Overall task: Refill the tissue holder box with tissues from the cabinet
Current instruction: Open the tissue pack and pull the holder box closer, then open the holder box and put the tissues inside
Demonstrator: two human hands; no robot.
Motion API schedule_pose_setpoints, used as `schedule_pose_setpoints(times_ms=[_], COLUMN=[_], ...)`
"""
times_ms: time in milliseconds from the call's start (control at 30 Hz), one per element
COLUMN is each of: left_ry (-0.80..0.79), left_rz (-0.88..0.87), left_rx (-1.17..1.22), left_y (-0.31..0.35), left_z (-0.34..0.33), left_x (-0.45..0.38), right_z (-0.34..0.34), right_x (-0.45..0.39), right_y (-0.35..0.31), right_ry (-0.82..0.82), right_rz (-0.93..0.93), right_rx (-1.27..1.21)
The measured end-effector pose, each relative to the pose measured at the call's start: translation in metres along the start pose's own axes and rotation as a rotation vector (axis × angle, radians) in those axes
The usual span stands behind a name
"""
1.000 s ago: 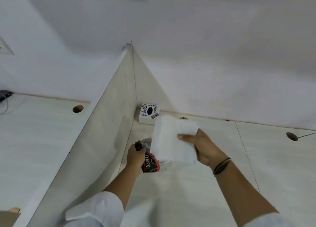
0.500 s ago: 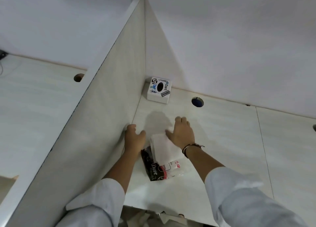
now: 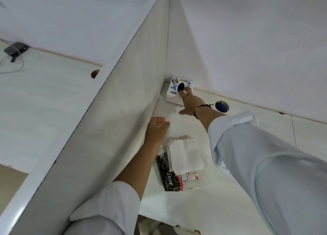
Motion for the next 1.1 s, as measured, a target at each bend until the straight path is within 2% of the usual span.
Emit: schedule_pose_setpoints(times_ms=[167, 267, 367, 433, 500, 600, 733, 800, 833, 900, 1100], left_ry=[-0.013, -0.090, -0.201, -0.347, -0.484, -0.582, -0.610, -0.580, -0.579, -0.581, -0.564], left_rz=[0.037, 0.047, 0.161, 0.268, 0.303, 0.315, 0.213, 0.146, 0.116, 0.080, 0.058], left_rx=[0.107, 0.247, 0.355, 0.385, 0.370, 0.377, 0.280, 0.224, 0.214, 0.214, 0.120], left_y=[0.006, 0.010, 0.008, 0.004, -0.004, -0.024, -0.026, -0.027, -0.027, -0.029, -0.038], left_z=[0.000, 0.000, 0.005, 0.011, 0.013, 0.016, 0.008, 0.008, 0.008, 0.012, 0.024], left_x=[0.005, 0.020, 0.036, 0.050, 0.062, 0.071, 0.091, 0.097, 0.100, 0.105, 0.113], right_z=[0.004, -0.005, -0.007, -0.011, -0.010, -0.007, -0.017, -0.021, -0.022, -0.024, -0.046], right_x=[0.042, 0.101, 0.173, 0.216, 0.253, 0.290, 0.302, 0.301, 0.302, 0.305, 0.318], right_y=[-0.018, -0.021, -0.019, -0.020, -0.027, -0.037, -0.045, -0.048, -0.049, -0.048, -0.053], right_ry=[0.010, 0.005, -0.066, -0.118, -0.123, 0.007, 0.145, 0.131, 0.117, 0.060, -0.058], right_rz=[0.142, 0.249, 0.220, 0.267, 0.288, 0.169, -0.052, -0.158, -0.168, -0.168, -0.144], right_rx=[0.041, -0.341, -0.665, -0.840, -1.108, -1.313, -1.220, -1.217, -1.298, -1.457, -1.586])
Point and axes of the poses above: each hand's wrist, its own x-axis away from the middle knuckle, its own z-axis out of the back of the hand, y = z × x, the point moved 1 cm from there along -x, towards the middle knuckle, and after that the axes turned 3 degrees about z, right-handed, at the moved point
